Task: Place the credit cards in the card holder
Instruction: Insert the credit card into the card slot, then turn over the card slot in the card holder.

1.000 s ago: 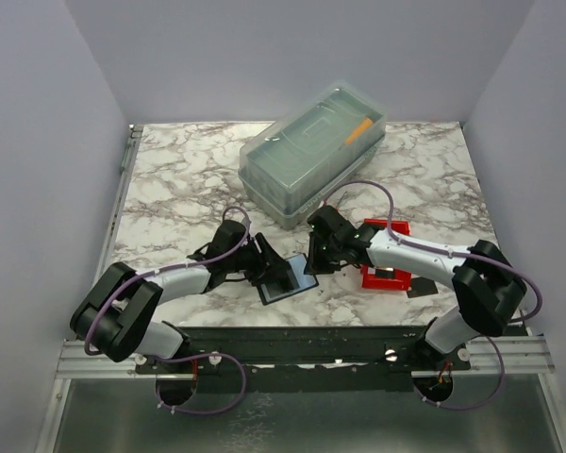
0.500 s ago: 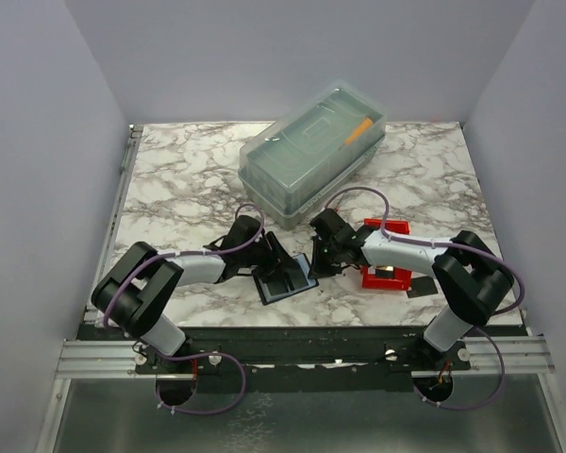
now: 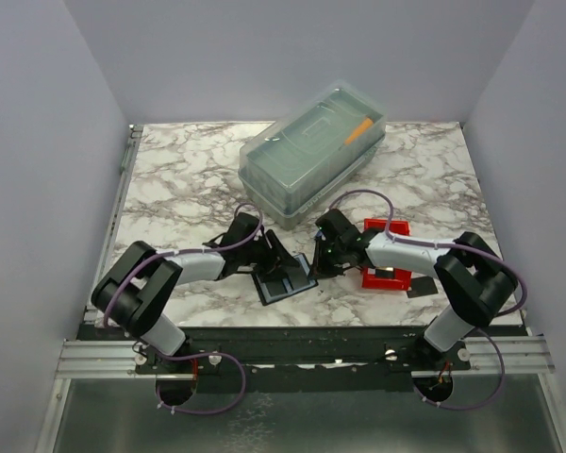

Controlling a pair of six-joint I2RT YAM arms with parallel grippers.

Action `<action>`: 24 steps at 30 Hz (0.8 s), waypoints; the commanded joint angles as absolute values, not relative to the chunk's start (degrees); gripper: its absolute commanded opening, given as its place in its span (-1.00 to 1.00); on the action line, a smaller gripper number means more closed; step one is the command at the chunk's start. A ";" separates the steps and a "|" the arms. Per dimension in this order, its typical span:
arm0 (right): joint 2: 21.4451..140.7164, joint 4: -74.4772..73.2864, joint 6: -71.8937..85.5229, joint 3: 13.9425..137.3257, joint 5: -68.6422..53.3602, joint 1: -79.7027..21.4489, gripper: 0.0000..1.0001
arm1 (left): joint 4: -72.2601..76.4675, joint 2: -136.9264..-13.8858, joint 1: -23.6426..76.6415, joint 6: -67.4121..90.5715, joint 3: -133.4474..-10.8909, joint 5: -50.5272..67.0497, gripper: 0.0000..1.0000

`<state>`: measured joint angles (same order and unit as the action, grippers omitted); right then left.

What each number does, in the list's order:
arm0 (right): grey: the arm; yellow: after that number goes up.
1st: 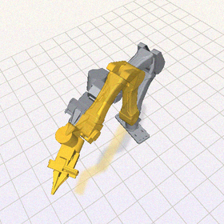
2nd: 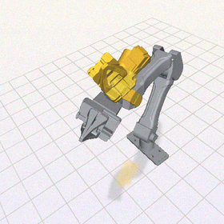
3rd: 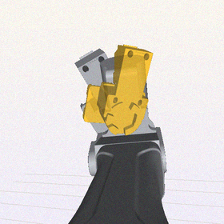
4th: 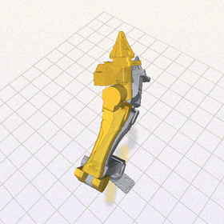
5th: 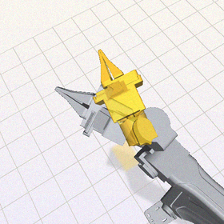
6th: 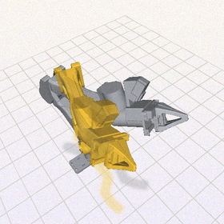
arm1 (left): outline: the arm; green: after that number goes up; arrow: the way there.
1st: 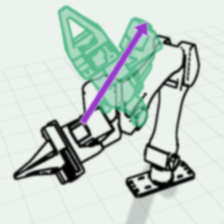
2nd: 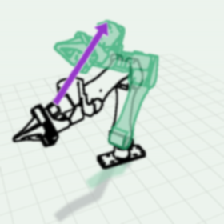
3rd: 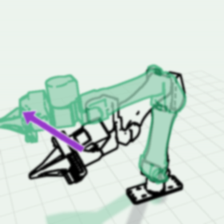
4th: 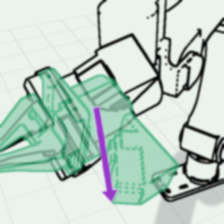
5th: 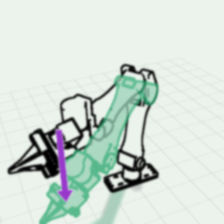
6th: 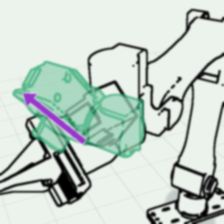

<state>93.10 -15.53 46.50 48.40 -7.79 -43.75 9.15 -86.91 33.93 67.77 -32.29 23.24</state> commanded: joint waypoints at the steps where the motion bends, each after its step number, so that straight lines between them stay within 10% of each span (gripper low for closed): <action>1: 92.27 -12.87 47.19 46.81 -10.42 -43.42 -0.89 | 5.11 -93.87 35.52 66.19 -35.34 23.08 0.13; 24: 84.34 -10.27 48.00 43.22 -16.03 -40.69 -0.52 | -17.78 -78.71 31.66 56.27 -39.40 24.15 0.54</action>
